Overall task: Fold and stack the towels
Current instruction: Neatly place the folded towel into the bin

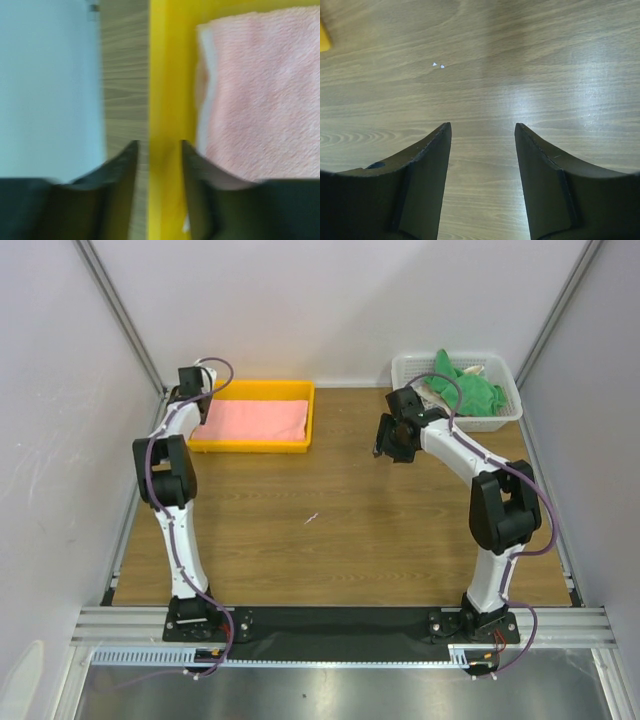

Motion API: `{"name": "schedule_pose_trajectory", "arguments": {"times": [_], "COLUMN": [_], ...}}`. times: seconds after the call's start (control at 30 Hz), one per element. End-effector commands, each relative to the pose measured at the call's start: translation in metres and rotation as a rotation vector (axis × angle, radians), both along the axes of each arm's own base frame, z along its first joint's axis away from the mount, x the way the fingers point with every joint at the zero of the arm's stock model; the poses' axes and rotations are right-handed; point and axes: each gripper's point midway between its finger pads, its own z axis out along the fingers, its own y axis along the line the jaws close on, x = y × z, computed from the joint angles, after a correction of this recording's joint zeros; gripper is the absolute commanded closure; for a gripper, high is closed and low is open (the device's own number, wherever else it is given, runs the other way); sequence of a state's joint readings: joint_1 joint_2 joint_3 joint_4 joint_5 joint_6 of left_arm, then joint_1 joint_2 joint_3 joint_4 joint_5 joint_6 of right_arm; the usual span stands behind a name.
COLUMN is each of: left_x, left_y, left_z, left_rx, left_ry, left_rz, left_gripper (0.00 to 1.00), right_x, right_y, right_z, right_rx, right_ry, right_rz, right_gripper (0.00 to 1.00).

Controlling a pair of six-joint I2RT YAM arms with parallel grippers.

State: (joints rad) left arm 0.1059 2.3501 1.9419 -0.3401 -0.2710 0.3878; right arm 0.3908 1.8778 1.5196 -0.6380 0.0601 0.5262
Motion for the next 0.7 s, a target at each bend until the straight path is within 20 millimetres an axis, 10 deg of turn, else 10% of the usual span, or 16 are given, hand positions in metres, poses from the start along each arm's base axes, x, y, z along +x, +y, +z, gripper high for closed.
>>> {"name": "schedule_pose_trajectory", "arguments": {"times": [0.0, 0.13, 0.3, 0.53, 0.67], "left_x": [0.000, -0.007, -0.009, -0.026, -0.034], "left_y": [0.072, 0.079, 0.046, -0.066, -0.183], "left_z": [0.058, 0.082, 0.167, 0.233, 0.206], "left_rx": [0.289, 0.296, 0.137, -0.200, -0.447], "left_ry": [-0.033, -0.066, -0.243, -0.392, -0.345], "left_rz": [0.080, 0.130, 0.137, 0.079, -0.046], "left_gripper": [0.49, 0.30, 0.11, 0.00, 0.00], "right_x": [0.014, 0.021, 0.025, 0.018, 0.005], "right_y": [0.001, 0.003, 0.005, -0.013, -0.042], "right_z": [0.020, 0.023, 0.036, 0.056, 0.059], "right_rx": [0.017, 0.026, 0.054, 0.100, 0.101], "right_ry": [-0.040, -0.048, -0.070, -0.100, -0.124], "right_rz": [-0.029, -0.034, -0.031, -0.054, -0.100], "right_gripper": [0.41, 0.40, 0.39, 0.39, 0.36]}}
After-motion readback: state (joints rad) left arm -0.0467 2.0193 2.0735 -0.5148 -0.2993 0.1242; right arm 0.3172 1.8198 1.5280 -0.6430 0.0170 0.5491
